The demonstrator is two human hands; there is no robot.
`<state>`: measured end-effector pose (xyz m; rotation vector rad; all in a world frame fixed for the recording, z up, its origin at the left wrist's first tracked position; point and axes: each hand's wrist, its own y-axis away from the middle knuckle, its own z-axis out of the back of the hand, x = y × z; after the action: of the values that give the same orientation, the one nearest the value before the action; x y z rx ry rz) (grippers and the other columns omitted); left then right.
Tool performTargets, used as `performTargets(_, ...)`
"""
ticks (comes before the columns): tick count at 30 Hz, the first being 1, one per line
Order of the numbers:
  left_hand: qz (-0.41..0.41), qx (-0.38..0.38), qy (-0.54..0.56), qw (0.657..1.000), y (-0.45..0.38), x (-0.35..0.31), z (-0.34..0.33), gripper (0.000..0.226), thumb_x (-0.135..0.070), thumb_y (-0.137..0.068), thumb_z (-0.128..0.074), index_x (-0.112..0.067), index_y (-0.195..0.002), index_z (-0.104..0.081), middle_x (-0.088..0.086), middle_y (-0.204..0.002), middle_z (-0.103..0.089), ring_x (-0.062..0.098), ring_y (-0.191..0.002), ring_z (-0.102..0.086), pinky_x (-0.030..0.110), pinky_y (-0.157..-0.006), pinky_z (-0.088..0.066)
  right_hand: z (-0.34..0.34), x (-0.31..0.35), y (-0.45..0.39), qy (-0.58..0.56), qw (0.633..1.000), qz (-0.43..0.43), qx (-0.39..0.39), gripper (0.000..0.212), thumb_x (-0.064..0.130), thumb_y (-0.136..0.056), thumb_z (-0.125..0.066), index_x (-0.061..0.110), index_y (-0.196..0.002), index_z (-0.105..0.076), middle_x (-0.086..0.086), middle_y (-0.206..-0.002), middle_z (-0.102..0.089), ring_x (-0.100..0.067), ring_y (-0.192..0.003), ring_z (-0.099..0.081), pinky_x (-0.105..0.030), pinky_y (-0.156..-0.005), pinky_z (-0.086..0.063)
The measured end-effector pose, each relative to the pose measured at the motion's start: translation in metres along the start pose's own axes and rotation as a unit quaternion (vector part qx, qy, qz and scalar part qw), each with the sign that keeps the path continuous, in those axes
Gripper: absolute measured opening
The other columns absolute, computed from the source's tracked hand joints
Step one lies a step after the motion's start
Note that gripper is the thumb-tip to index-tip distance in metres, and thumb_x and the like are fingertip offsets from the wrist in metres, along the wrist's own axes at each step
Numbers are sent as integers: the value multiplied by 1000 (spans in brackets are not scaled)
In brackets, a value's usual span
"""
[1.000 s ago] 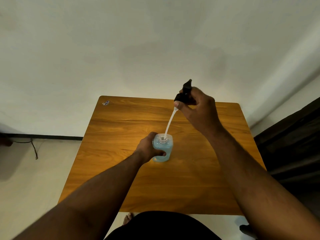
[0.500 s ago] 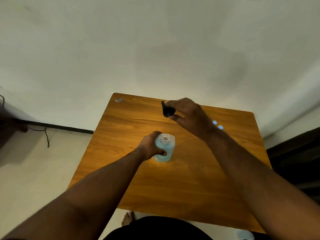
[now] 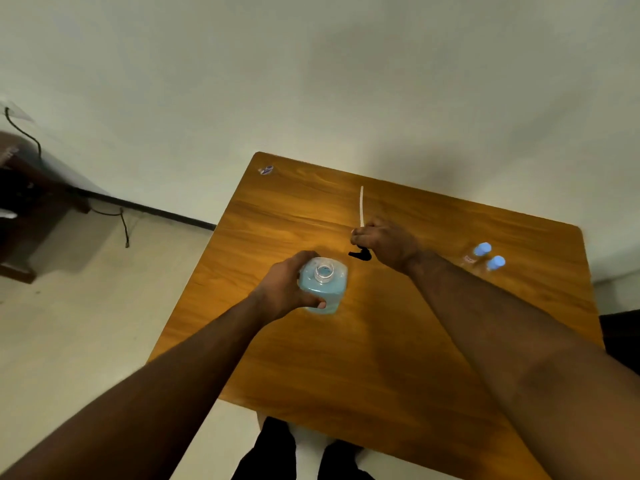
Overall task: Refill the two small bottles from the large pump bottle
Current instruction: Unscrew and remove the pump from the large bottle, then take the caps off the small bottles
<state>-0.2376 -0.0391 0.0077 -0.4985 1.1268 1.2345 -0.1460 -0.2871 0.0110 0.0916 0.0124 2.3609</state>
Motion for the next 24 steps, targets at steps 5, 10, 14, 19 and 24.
performTargets(5, -8, 4, 46, 999, -1, 14, -3, 77, -22, -62, -90, -31, -126, -48, -22, -116, -57, -3, -111, -54, 20, -76, -56, -40, -8, -21, 35, 998, 5, 59, 35, 3, -92, -50, 15, -124, -57, -4, -124, -60, -24, -110, -48, -34, -88, -45)
performTargets(10, -14, 0, 59, 998, -6, 22, -7, 80, -22, -60, -91, -33, -125, -46, -23, -116, -57, -1, -114, -54, 24, -75, -58, -70, -10, -33, 50, 993, 20, 102, 32, 9, -96, -40, 16, -123, -55, -4, -123, -57, -25, -110, -45, -34, -88, -41)
performTargets(14, -8, 11, 57, 998, -9, 30, -8, 83, -22, -59, -92, -37, -125, -44, -24, -117, -57, -1, -115, -54, 23, -77, -58, -88, -14, -39, 62, 989, 27, 135, 29, 14, -97, -39, 15, -122, -54, -6, -125, -55, -26, -112, -44, -35, -89, -41)
performTargets(19, -10, 12, 41, 999, -12, 38, -6, 88, -22, -57, -93, -54, -120, -39, -29, -117, -54, -4, -115, -52, 15, -76, -54, -91, -10, -48, 83, 984, 17, 157, 29, 18, -97, -41, 17, -124, -50, -7, -130, -51, -28, -119, -43, -40, -96, -41)
performTargets(24, -26, 3, 69, 997, -12, 42, -12, 89, -21, -55, -94, -36, -127, -44, -20, -118, -59, -1, -114, -55, 14, -79, -52, -77, -6, -28, 86, 988, -36, 124, 36, 18, -94, -47, 22, -130, -47, -8, -139, -46, -31, -125, -40, -46, -99, -36)
